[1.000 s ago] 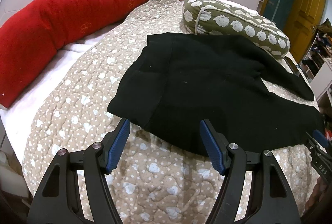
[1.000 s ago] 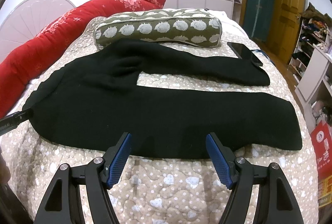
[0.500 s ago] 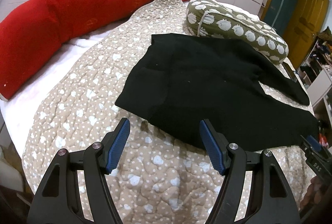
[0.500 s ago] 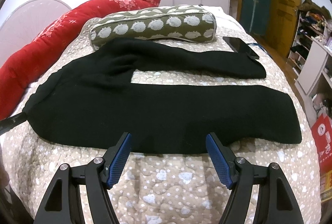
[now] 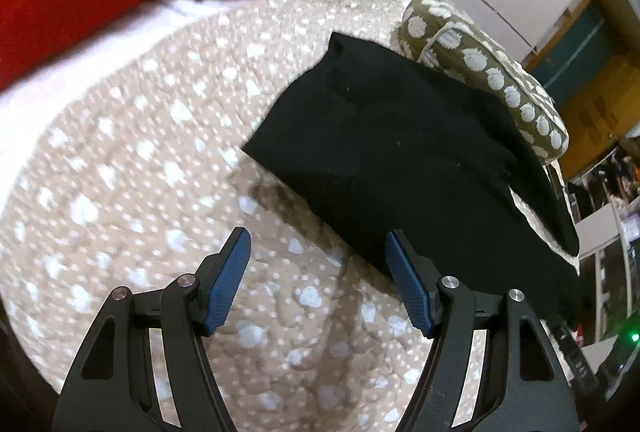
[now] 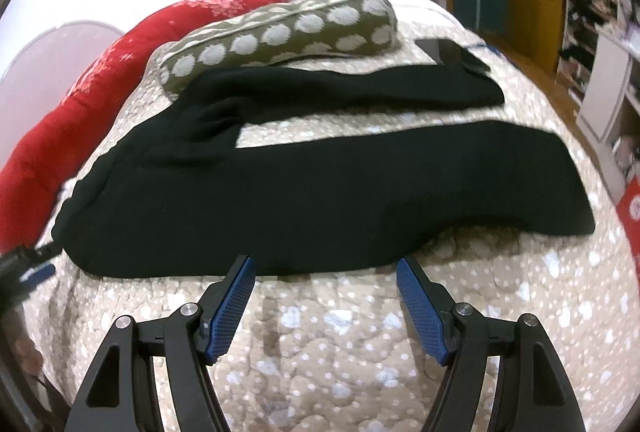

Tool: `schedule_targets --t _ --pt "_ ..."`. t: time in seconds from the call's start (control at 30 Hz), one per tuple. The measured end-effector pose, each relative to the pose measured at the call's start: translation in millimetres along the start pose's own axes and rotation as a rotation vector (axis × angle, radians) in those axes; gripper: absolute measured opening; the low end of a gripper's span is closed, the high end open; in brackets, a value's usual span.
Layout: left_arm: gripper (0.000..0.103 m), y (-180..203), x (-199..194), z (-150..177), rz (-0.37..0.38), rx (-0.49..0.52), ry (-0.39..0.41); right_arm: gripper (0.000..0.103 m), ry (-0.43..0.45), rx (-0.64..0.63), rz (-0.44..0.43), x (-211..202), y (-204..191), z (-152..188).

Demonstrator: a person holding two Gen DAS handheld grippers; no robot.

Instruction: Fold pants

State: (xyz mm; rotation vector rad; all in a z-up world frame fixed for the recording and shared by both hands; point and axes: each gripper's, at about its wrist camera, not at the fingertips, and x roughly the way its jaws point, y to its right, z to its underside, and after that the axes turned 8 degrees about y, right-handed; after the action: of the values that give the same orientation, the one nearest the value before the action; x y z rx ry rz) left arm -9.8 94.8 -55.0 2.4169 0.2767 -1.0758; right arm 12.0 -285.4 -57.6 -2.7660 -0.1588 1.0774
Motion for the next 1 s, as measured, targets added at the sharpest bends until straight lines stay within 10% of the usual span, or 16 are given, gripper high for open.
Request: schedule_targets --t 0.33,0.43,0.6,1.0 --pt "0.077 24.1 41.4 -21.0 0.039 -0.032 -0.003 0.074 0.029 0.028 -0.031 30.9 1.9 -6.3" --pt "0.02 26.4 46.5 -29.0 0.053 -0.025 0.002 0.037 0.074 0.095 -0.097 38.8 5.4 -15.4" --pt "0.013 30.8 25.4 -37.0 0.113 0.05 0.001 0.007 0.087 0.149 -0.121 36.4 12.5 -19.1" --pt "0.019 -29.9 6.0 -16.8 0.035 0.096 -0.054 0.016 -0.107 0.027 -0.242 -3.8 -27.3 18.5"
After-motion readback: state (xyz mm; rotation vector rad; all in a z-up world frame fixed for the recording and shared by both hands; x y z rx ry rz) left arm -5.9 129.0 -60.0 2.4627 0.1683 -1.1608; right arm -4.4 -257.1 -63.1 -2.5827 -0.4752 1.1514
